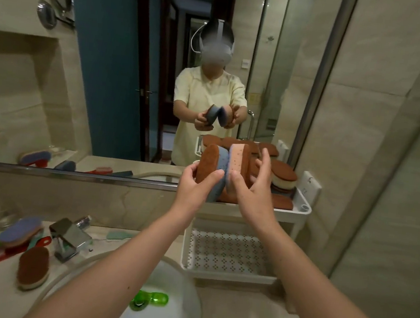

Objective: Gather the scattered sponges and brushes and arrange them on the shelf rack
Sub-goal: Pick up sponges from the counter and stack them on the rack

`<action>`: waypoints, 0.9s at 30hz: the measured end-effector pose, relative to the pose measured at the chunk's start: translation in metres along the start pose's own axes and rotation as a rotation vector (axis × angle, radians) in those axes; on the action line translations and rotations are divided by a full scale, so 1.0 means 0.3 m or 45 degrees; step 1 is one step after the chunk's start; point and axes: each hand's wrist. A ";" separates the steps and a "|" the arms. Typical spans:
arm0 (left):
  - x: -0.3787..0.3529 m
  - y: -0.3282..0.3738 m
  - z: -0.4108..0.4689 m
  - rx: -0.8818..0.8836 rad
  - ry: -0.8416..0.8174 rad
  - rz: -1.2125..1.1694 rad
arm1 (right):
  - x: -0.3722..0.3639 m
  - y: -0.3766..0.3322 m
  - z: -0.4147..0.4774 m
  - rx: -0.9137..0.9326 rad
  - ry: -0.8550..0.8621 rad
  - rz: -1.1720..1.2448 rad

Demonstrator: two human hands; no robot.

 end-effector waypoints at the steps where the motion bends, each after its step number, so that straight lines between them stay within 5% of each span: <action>1: -0.017 0.001 -0.001 -0.005 -0.016 0.013 | 0.021 0.004 0.003 -0.031 0.010 0.008; 17: -0.154 0.030 0.011 -0.042 -0.291 0.027 | 0.185 0.021 0.075 -0.258 -0.032 0.296; 27: -0.123 -0.005 0.069 -0.283 -0.230 0.506 | 0.251 0.057 0.106 -0.033 -0.004 -0.091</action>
Point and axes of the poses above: each hand's wrist, its own z-axis towards the middle knuckle, its own x-axis out of the back of the hand, y = z × x, and after that the axes turned 1 degree about -y, right-handed
